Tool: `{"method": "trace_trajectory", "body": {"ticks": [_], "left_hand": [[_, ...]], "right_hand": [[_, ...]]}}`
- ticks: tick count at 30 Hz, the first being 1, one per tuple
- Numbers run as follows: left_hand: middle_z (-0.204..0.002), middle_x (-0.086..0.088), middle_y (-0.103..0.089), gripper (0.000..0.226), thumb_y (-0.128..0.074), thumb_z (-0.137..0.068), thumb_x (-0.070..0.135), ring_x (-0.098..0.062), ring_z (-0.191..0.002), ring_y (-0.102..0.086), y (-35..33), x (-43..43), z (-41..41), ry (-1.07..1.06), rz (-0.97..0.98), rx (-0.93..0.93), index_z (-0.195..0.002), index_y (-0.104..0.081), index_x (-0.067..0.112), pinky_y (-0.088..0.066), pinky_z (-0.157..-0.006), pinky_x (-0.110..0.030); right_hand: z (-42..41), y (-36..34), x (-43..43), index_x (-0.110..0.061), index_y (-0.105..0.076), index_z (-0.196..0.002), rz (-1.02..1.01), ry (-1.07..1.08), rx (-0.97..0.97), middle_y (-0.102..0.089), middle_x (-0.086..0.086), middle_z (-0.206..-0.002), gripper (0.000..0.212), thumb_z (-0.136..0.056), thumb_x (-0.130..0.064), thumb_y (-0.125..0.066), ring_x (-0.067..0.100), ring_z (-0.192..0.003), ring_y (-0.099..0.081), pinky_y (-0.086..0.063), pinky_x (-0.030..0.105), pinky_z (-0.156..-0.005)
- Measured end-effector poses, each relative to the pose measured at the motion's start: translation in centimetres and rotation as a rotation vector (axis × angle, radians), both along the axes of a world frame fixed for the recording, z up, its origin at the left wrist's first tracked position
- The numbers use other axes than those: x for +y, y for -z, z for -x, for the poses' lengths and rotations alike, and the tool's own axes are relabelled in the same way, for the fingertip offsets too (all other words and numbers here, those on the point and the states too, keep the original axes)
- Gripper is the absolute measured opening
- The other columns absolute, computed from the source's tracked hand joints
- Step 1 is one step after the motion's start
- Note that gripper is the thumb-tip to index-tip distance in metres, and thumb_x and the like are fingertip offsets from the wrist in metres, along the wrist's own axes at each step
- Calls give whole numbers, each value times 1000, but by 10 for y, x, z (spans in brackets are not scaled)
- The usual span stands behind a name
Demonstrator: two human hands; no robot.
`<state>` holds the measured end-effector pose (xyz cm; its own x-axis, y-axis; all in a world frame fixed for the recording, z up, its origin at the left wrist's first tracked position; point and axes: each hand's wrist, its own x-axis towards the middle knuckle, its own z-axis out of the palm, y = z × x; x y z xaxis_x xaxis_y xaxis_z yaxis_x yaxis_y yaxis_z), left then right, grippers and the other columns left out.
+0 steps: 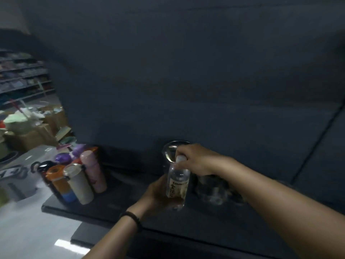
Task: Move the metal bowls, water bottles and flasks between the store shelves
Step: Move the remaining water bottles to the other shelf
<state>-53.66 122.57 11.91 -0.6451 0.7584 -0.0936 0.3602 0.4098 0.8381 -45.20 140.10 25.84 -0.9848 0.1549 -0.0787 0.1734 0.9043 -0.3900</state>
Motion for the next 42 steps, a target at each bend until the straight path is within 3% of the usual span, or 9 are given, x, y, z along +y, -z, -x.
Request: {"method": "trace_trajectory", "body": {"ticks": [6, 10, 20, 26, 28, 31, 33, 37, 42], "left_hand": [[-116, -3, -81, 53, -95, -72, 24, -22, -113, -77, -8, 98, -133, 217, -118, -110, -119, -71, 20, -62, -102, -49], [-108, 1, -83, 34, -90, -80, 20, -15, -105, -79, -11, 162, -231, 305, -52, -50, -111, -75, 20, -63, -98, -48], [-108, 14, -82, 58, -97, -67, 39, -1, -98, -78, 11, 303, -440, 471, 12, -7, -116, -69, 31, -65, -93, -36], [-106, 10, -82, 46, -94, -79, 28, -2, -96, -77, 27, 385, -491, 557, 46, -101, -116, -67, 27, -65, -91, -35], [-111, 8, -78, 43, -89, -85, 23, 0, -95, -74, 31, 415, -507, 590, 65, -146, -118, -61, 27, -61, -82, -24], [-106, 1, -71, 36, -77, -94, 3, 11, -77, -69, 35, 451, -532, 629, 57, -211, -110, -55, 27, -51, -63, -7], [-110, 0, -69, 38, -77, -93, 4, 5, -81, -68, 42, 474, -545, 638, 54, -219, -114, -53, 26, -52, -63, -9], [-114, 13, -69, 54, -82, -84, 29, -7, -105, -69, 52, 508, -571, 658, 104, -223, -117, -48, 54, -59, -99, -41], [-107, 16, -67, 57, -73, -97, 6, 4, -93, -65, 53, 554, -613, 651, 84, -266, -131, -44, 41, -54, -75, -17]], "right_hand": [[-146, -5, 86, -23, -68, -106, 90, 193, 33, -70, -4, -102, 24, -95, -45, -71, 16, -91, -65, -51, 33, -72], [-261, 6, 144, -24, -69, -103, 171, 333, 57, -74, -6, -94, 25, -93, -46, -74, 14, -85, -71, -58, 34, -71], [-512, 28, 243, -29, -65, -99, 176, 640, 155, -69, -12, -100, 21, -92, -46, -75, 8, -91, -67, -53, 31, -73], [-576, 42, 290, -25, -65, -100, 132, 715, 182, -67, -11, -95, 17, -95, -39, -73, 0, -83, -60, -44, 23, -66], [-590, 46, 306, -22, -64, -100, 98, 749, 175, -65, -10, -93, 20, -96, -39, -73, -2, -79, -57, -41, 23, -66], [-607, 50, 336, -14, -63, -103, 61, 804, 128, -64, -5, -93, 23, -97, -35, -70, 6, -80, -58, -39, 24, -65], [-620, 52, 358, -12, -62, -106, 45, 830, 71, -65, -2, -96, 24, -97, -34, -68, 15, -86, -61, -39, 24, -64], [-647, 66, 404, -9, -63, -118, -25, 857, -40, -67, 7, -112, 27, -100, -30, -64, 25, -102, -64, -44, 31, -76], [-681, 95, 462, -9, -63, -130, -38, 839, -93, -65, 11, -128, 32, -104, -28, -62, 32, -117, -64, -53, 41, -97]]}}
